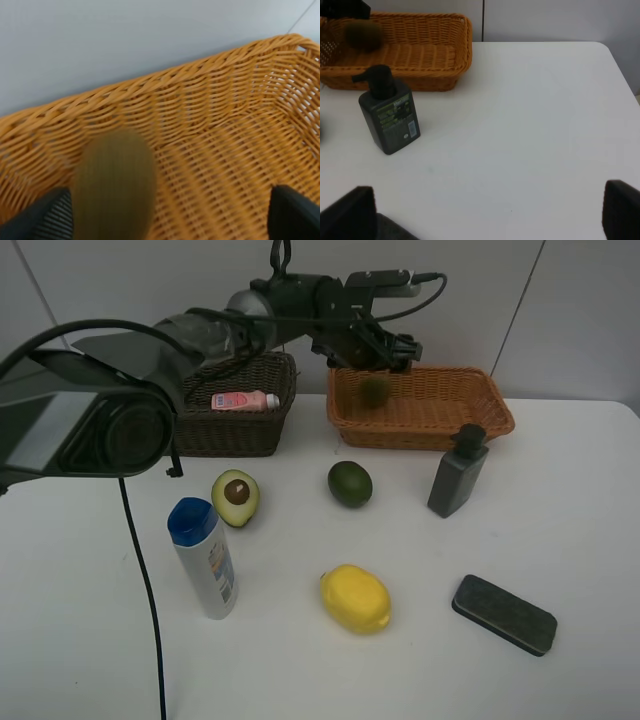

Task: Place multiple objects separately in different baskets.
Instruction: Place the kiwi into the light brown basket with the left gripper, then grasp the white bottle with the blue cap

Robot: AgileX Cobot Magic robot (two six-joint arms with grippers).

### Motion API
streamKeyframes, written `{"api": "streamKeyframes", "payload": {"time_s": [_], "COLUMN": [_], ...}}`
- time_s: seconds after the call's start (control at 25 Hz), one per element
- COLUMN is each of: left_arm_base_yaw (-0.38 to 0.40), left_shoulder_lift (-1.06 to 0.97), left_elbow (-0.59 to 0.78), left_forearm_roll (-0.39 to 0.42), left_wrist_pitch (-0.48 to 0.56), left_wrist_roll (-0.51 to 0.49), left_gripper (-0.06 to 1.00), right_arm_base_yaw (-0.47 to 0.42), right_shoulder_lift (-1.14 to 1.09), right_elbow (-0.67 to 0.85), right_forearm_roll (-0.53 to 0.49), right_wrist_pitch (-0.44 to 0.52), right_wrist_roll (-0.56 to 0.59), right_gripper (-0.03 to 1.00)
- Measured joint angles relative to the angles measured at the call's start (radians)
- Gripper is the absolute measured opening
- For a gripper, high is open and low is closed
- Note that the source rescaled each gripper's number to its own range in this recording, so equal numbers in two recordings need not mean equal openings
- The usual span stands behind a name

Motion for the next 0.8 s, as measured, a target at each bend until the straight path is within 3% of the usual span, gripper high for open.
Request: {"api": "streamKeyframes", "payload": {"time_s": [0.2,0.32,0.4,0.44,0.64,0.8], "left_arm_base_yaw": [0.001,0.001,0.001,0.001,0.001,0.000], "left_shoulder_lift": [-0.109,-0.208,-0.274,-0.301,-0.427,-0.581], "left_elbow": [0.000,-0.004,-0.005,-0.004,0.059,0.253], "left_forearm_roll": [0.002,0.012,0.019,0.023,0.013,-0.030], "left_wrist_pitch": [0.208,0.429,0.615,0.660,0.703,0.703], "left_wrist_roll": [0.001,-0.003,-0.059,-0.089,-0.139,-0.135], "left_gripper": [1.00,1.00,1.00,1.00,1.00,1.00], "right_arm_base_yaw": [0.000,0.000,0.000,0.000,0.000,0.000], "right_shoulder_lift": [0.000,0.000,0.000,0.000,0.000,0.000], "right_elbow": [0.000,0.000,0.000,0.000,0.000,0.000], "right_forearm_roll": [0.000,0.000,0.000,0.000,0.000,0.000], "right_wrist_pitch": [0.000,0.000,0.000,0.000,0.000,0.000], "right_wrist_roll": [0.000,0.000,0.000,0.000,0.000,0.000], "right_gripper": [0.98,0.98,0.98,0.98,0.98,0.98]}}
